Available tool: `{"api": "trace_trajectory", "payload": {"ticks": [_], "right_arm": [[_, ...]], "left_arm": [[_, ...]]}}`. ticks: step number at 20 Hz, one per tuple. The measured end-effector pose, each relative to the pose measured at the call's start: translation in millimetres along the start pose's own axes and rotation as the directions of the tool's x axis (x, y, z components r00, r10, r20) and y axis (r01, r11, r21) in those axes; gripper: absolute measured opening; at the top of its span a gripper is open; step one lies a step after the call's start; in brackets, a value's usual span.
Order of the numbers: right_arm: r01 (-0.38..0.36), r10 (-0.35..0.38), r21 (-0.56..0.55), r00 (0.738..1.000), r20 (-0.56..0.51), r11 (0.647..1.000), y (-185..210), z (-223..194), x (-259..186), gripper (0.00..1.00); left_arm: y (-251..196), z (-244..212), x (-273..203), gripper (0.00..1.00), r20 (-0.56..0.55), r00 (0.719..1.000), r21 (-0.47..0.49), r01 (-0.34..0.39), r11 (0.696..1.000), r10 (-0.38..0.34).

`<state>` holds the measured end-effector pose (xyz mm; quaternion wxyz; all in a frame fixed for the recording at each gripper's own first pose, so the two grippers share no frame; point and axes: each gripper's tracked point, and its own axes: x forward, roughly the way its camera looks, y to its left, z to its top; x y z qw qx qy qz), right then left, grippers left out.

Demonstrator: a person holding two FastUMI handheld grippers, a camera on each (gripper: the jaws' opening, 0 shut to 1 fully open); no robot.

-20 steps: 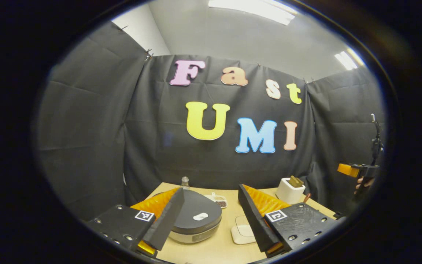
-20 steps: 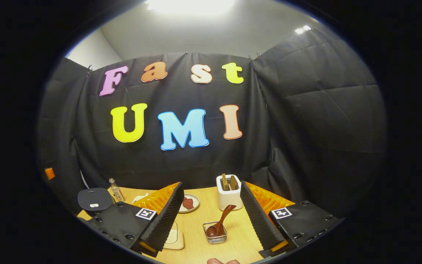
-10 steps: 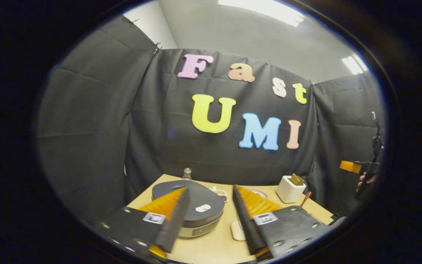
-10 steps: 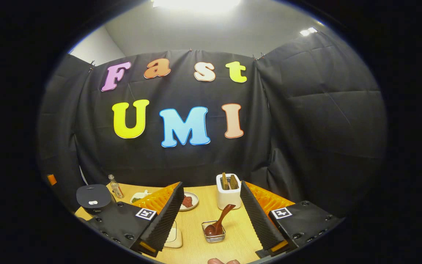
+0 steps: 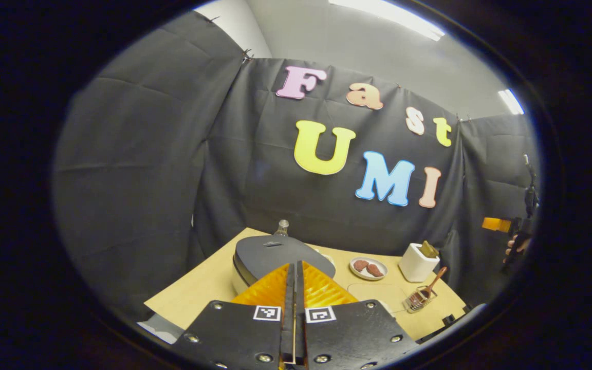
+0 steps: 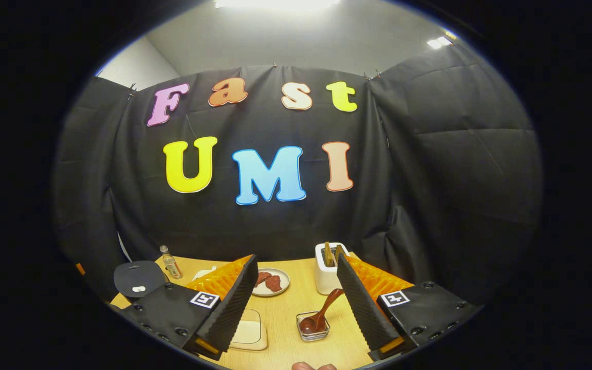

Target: Close the left gripper, press the button to open the rice cooker; take a wooden spoon from the chopstick holder with the right hand, scoop a spoonful of rice and pour it into the rice cooker, then put the wooden spoon back into the chopstick holder.

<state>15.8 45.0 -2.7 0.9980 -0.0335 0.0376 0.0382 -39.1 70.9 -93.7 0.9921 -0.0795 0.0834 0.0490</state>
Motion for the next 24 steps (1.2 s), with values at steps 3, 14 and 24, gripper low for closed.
{"api": "trace_trajectory", "payload": {"ticks": [3, 14, 24], "right_arm": [[0.012, -0.012, -0.006, 1.0, 0.007, 1.0, -6.5, -0.2, 3.4, 0.98], [0.061, -0.06, 0.04, 0.998, -0.032, 0.997, -48.5, -31.1, 54.0, 0.98], [0.042, -0.019, 0.138, 0.986, -0.168, 0.99, -50.8, -86.7, 69.0, 0.98]], "left_arm": [[-6.8, -2.2, 14.0, 0.01, -0.057, 0.998, 0.053, 0.019, 0.998, -0.016], [-55.6, 1.6, 114.1, 0.01, -0.285, 0.958, 0.072, 0.051, 0.996, -0.028], [-39.8, -72.6, 196.3, 0.01, -0.491, 0.871, -0.064, -0.061, 0.996, 0.022]]}}
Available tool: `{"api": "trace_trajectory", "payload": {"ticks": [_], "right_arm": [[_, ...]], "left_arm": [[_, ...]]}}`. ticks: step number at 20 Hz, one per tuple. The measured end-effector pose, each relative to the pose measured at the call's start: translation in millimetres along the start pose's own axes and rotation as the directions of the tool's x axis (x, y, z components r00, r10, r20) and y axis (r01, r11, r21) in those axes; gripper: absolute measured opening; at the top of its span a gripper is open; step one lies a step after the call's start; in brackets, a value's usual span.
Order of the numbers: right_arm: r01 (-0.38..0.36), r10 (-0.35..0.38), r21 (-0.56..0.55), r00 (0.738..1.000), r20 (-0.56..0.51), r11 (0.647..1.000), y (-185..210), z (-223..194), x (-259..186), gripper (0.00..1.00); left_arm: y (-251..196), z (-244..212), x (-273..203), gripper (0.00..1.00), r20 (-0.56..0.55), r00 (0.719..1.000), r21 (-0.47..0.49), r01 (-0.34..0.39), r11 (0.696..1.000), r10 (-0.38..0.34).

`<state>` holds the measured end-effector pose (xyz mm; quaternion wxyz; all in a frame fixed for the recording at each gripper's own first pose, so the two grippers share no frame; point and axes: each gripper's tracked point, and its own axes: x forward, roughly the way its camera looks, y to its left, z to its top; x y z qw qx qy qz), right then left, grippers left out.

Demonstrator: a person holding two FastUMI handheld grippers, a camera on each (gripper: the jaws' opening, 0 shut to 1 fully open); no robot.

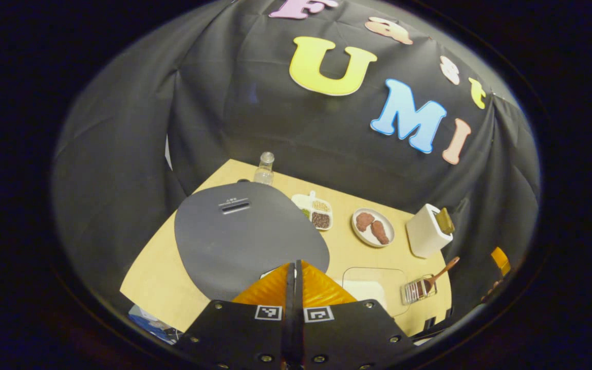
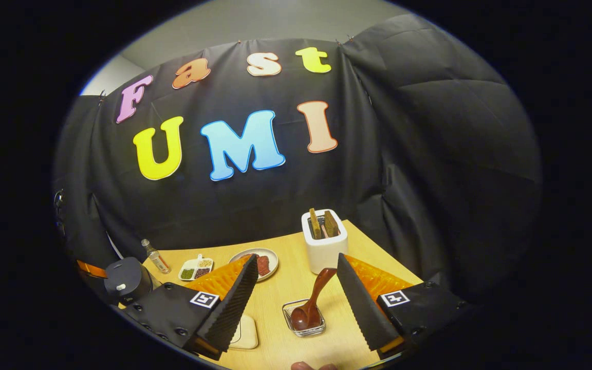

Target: Close the left gripper, press the button to open the rice cooker; take a wooden spoon from the chopstick holder with the right hand, scoop a spoonful of rice and pour it into the rice cooker, then put the wooden spoon back into the chopstick holder.

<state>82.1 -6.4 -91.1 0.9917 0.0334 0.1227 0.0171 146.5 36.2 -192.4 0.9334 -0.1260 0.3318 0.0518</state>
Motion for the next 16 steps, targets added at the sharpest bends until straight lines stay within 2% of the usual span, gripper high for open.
{"api": "trace_trajectory", "payload": {"ticks": [1, 2, 6, 7, 9, 11, 12, 16], "right_arm": [[-0.009, 0.009, 0.001, 1.0, -0.007, 1.0, 2.1, -1.0, 2.1, 0.93], [-0.021, 0.021, 0.005, 1.0, -0.013, 1.0, 5.3, -2.6, 3.6, 0.98], [-0.054, 0.054, 0.001, 0.999, -0.006, 0.999, 16.2, -0.2, 9.1, 0.98], [-0.054, 0.054, -0.012, 0.999, -0.006, 0.998, 16.2, -0.6, 10.8, 0.93], [-0.054, 0.054, -0.019, 0.999, -0.01, 0.998, 13.5, -2.0, 13.9, 0.93], [-0.052, 0.052, -0.009, 0.999, -0.017, 0.999, 12.6, -3.2, 17.0, 0.93], [-0.051, 0.051, -0.005, 0.998, -0.022, 0.999, 12.5, -4.5, 18.3, 0.98], [-0.04, 0.04, -0.008, 0.999, -0.035, 0.999, 10.0, -8.4, 20.6, 0.98]], "left_arm": [[0.8, -2.6, 5.8, 0.0, -0.021, 1.0, -0.017, 0.0, 1.0, -0.001], [1.8, -6.1, 9.3, 0.01, -0.043, 0.999, -0.03, -0.005, 1.0, 0.004], [6.6, -18.3, 25.8, 0.01, -0.086, 0.996, -0.033, -0.03, 0.999, 0.027], [6.0, -19.6, 28.3, 0.01, -0.092, 0.995, -0.028, -0.032, 0.999, 0.029], [2.7, -22.7, 30.4, 0.01, -0.104, 0.994, -0.017, -0.024, 1.0, 0.022], [8.5, -26.5, 34.1, 0.01, -0.112, 0.993, 0.005, -0.045, 0.999, 0.046], [7.9, -27.3, 34.4, 0.01, -0.112, 0.993, 0.002, -0.045, 0.999, 0.045], [7.9, -30.5, 34.9, 0.01, -0.133, 0.991, 0.01, -0.033, 0.999, 0.034]]}}
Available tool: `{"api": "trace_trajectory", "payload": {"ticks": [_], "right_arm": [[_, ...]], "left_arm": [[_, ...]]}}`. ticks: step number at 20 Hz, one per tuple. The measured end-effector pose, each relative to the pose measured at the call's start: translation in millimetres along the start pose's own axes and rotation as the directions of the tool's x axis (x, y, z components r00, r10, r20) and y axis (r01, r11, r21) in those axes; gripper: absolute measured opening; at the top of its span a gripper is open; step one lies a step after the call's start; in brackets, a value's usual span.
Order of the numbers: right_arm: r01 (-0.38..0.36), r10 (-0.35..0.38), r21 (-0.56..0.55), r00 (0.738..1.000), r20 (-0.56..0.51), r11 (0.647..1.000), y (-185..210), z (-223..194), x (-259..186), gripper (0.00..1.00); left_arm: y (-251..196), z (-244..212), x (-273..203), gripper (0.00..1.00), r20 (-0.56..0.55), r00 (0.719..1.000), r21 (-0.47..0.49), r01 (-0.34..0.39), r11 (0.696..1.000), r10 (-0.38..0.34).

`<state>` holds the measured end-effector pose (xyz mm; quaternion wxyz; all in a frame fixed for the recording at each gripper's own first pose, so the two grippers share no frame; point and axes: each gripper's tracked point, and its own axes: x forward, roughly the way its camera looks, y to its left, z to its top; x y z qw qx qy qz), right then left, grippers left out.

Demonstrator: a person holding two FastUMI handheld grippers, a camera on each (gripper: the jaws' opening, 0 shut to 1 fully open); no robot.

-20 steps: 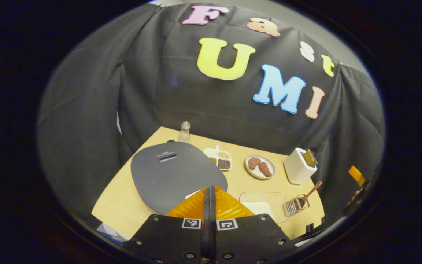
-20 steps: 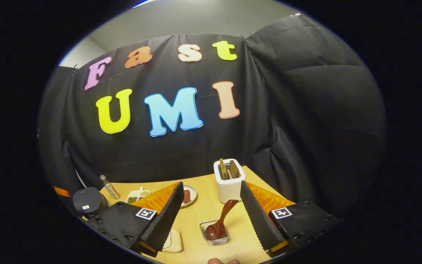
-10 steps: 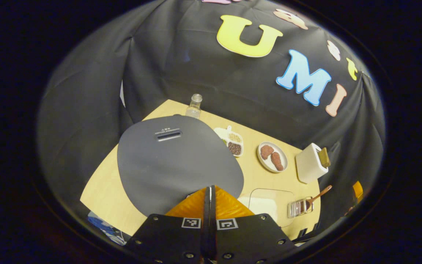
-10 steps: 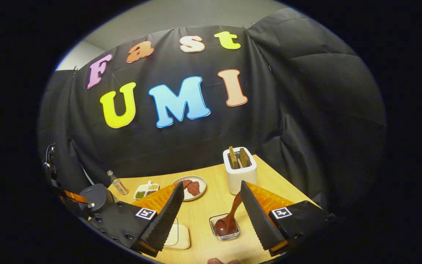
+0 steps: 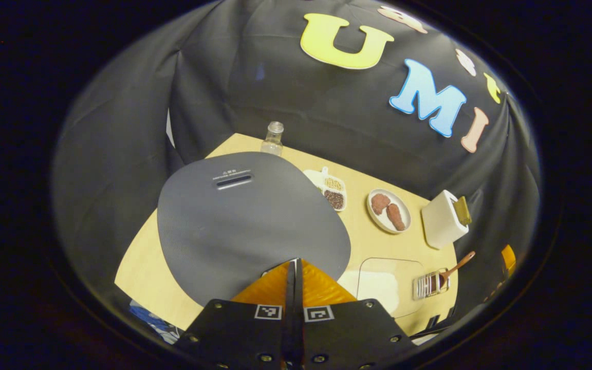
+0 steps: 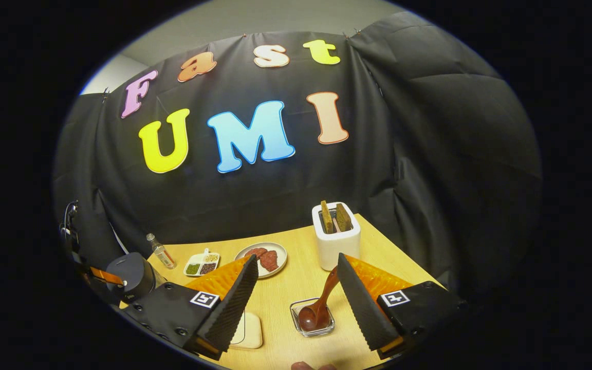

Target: Close the left gripper, press the button to open the rice cooker; take a wooden spoon from the chopstick holder with the right hand, scoop a spoonful of rice and pour it into the rice cooker, then put the wooden spoon back into the chopstick holder.

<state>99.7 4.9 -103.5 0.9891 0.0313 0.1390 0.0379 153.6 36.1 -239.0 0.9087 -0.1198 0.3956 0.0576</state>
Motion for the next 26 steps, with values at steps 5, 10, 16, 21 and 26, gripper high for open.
{"api": "trace_trajectory", "payload": {"ticks": [5, 10, 16, 21, 26], "right_arm": [[0.008, -0.008, 0.013, 1.0, -0.012, 1.0, 0.1, -5.1, -2.0, 0.98], [0.012, -0.012, -0.001, 1.0, -0.017, 1.0, 3.5, -10.4, -14.4, 0.98], [0.039, -0.04, -0.021, 0.999, -0.02, 0.999, 1.4, -17.6, -37.5, 0.98], [0.056, -0.058, -0.045, 0.998, -0.032, 0.997, 7.2, -27.3, -59.1, 0.98], [0.066, -0.069, -0.075, 0.997, -0.026, 0.995, 19.5, -32.6, -75.2, 0.98]], "left_arm": [[0.8, -5.2, 2.4, 0.01, -0.022, 1.0, 0.03, -0.004, 1.0, 0.005], [-0.4, -6.9, 3.0, 0.02, 0.014, 1.0, 0.059, -0.018, 0.998, 0.017], [-6.3, 11.6, -19.3, 0.02, 0.18, 0.983, 0.116, -0.041, 0.992, 0.02], [-7.9, 78.2, -85.9, 0.02, 0.515, 0.857, 0.166, -0.129, 0.978, 0.026], [-21.5, 76.5, -147.5, 0.0, 0.633, 0.768, 0.206, -0.049, 0.977, -0.095]]}}
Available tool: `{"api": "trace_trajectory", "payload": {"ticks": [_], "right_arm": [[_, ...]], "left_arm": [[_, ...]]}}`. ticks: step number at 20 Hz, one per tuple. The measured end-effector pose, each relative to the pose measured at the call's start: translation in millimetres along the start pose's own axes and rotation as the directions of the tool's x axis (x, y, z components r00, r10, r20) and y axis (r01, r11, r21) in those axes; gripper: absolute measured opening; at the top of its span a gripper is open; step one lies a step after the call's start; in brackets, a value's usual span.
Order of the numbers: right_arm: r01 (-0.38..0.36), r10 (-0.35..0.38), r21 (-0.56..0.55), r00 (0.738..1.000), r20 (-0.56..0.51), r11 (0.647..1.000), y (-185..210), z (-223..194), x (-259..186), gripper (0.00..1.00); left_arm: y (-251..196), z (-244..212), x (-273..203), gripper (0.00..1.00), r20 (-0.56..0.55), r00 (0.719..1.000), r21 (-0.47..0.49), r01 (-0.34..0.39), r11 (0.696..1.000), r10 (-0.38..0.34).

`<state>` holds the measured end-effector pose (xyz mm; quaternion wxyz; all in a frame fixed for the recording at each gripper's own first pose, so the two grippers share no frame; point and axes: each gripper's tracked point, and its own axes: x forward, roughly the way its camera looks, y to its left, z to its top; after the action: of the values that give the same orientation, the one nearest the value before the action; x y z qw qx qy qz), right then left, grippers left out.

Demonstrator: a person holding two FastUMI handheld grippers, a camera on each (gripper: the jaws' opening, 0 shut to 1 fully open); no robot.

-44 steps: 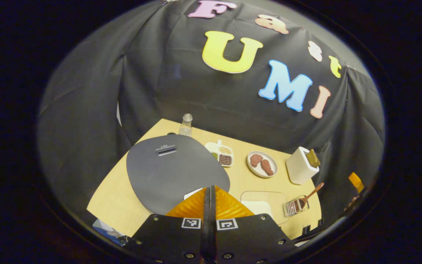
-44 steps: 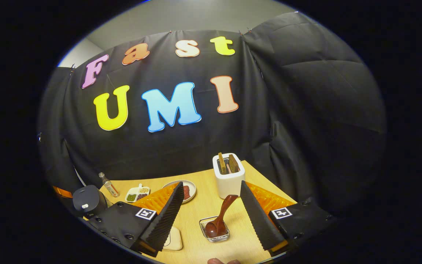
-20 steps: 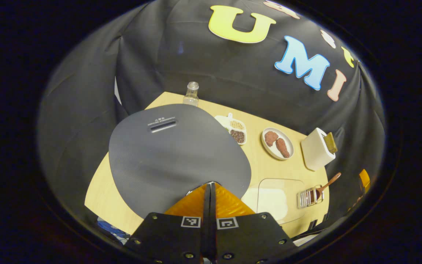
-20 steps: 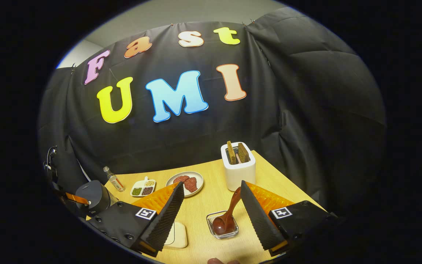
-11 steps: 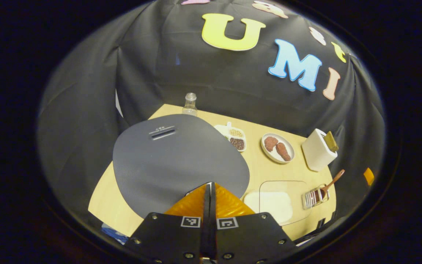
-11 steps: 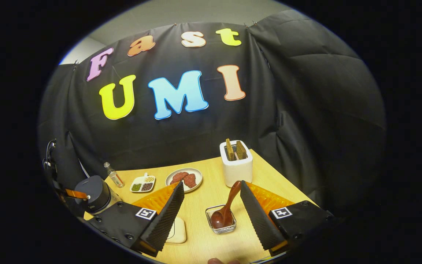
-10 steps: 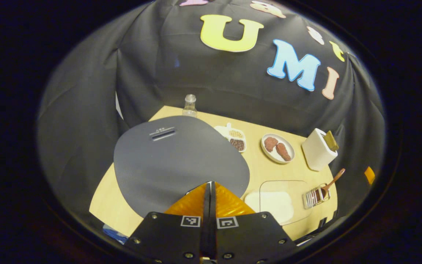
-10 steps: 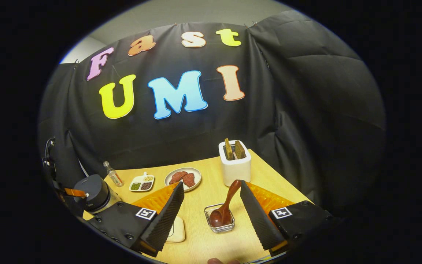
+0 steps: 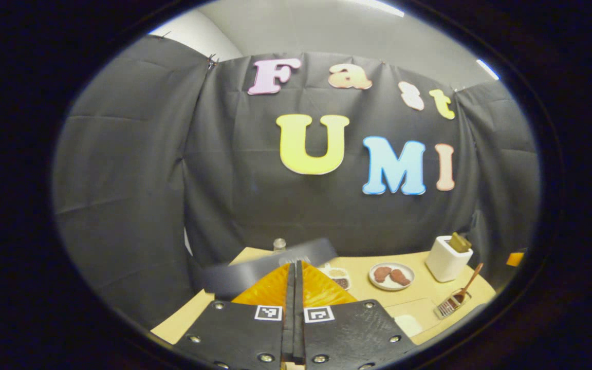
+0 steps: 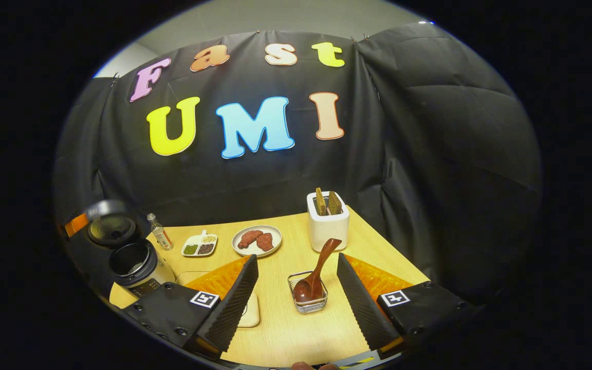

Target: Close the left gripper, press the button to open the rice cooker; take a wooden spoon from the chopstick holder with the right hand, scoop a spoonful of rice and pour it into the rice cooker, then put the wooden spoon back into the chopstick holder.

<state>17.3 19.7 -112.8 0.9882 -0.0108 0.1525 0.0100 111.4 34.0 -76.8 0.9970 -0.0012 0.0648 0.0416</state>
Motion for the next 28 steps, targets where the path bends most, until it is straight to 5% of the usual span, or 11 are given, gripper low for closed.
{"api": "trace_trajectory", "payload": {"ticks": [8, 10, 14, 21, 25, 28], "right_arm": [[0.039, -0.039, 0.064, 0.999, -0.008, 0.997, -4.8, 10.1, 0.8, 0.98], [0.054, -0.053, 0.071, 0.999, -0.009, 0.996, -12.4, 16.1, 9.7, 0.98], [0.059, -0.055, 0.124, 0.998, -0.029, 0.991, -27.3, 24.0, 36.1, 0.98], [0.045, -0.019, 0.164, 0.987, -0.158, 0.986, -51.5, 8.7, 105.7, 0.98], [0.034, 0.026, 0.242, 0.971, -0.239, 0.97, -60.3, -14.9, 147.7, 0.98], [0.011, 0.07, 0.323, 0.969, -0.238, 0.946, -67.9, -23.2, 173.6, 0.98]], "left_arm": [[29.8, -41.2, -60.4, 0.0, -0.077, 0.997, -0.056, -0.006, 0.998, 0.002], [26.8, -48.9, -66.0, 0.26, -0.099, 0.995, -0.076, 0.01, 0.997, -0.017], [38.0, -52.9, -67.6, 0.96, -0.114, 0.992, -0.035, -0.065, 0.997, 0.061], [6.1, -50.0, -59.0, 0.96, -0.129, 0.984, -0.011, -0.127, 0.992, 0.125], [8.6, -31.7, -54.2, 0.95, -0.114, 0.963, 0.108, -0.232, 0.967, 0.244], [-3.7, -22.5, -49.4, 0.96, -0.128, 0.955, 0.065, -0.262, 0.963, 0.268]]}}
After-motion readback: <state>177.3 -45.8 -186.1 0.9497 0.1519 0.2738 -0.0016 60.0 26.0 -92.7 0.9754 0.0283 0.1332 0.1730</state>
